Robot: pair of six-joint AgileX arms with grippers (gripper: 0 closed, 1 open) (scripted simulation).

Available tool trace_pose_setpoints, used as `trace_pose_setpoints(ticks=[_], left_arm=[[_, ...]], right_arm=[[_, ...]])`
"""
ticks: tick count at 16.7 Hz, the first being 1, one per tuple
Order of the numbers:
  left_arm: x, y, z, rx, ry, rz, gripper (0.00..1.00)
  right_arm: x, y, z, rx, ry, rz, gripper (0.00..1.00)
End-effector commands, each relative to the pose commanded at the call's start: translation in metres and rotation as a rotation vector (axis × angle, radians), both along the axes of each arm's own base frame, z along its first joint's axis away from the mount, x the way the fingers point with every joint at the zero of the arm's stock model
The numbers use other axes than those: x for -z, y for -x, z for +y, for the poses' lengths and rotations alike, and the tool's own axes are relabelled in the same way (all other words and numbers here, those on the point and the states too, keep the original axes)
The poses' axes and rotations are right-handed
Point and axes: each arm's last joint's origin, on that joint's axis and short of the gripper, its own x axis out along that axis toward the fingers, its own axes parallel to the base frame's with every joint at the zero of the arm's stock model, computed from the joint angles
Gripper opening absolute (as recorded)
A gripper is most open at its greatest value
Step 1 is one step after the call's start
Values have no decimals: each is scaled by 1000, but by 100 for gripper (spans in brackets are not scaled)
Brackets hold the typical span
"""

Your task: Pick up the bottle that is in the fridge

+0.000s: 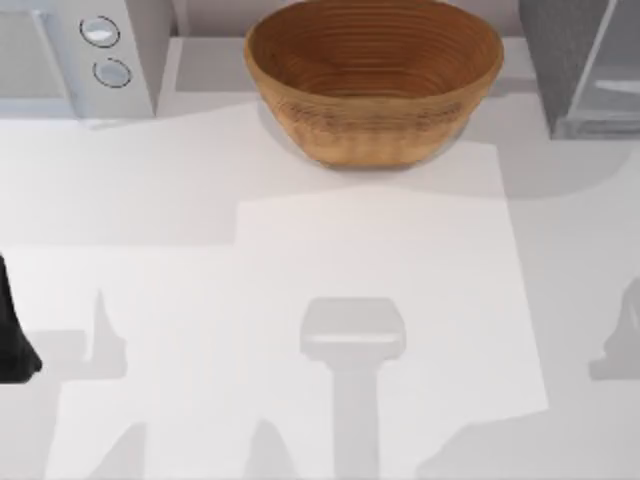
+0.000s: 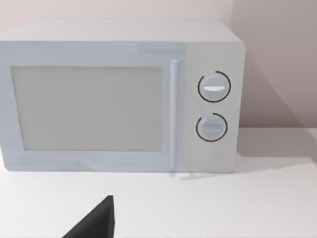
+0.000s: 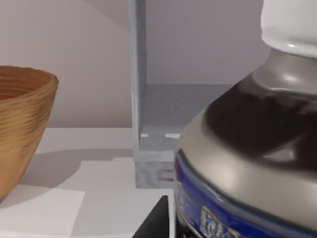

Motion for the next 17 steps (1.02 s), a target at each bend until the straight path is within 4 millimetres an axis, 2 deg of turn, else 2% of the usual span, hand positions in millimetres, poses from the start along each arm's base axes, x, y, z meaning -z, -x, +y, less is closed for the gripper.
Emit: trace_pose_setpoints(ticks=[6, 10, 13, 17], left_arm=[[0, 0, 0, 0, 0, 0, 100], [0, 0, 0, 0, 0, 0, 100], [0, 0, 0, 0, 0, 0, 100], [0, 0, 0, 0, 0, 0, 100]], right_arm=[[0, 0, 0, 1, -2, 1, 0], [-11, -5, 4, 1, 0, -8, 0], [-27, -17, 12, 4, 3, -8, 0], [-46, -49, 34, 9, 9, 12, 0]])
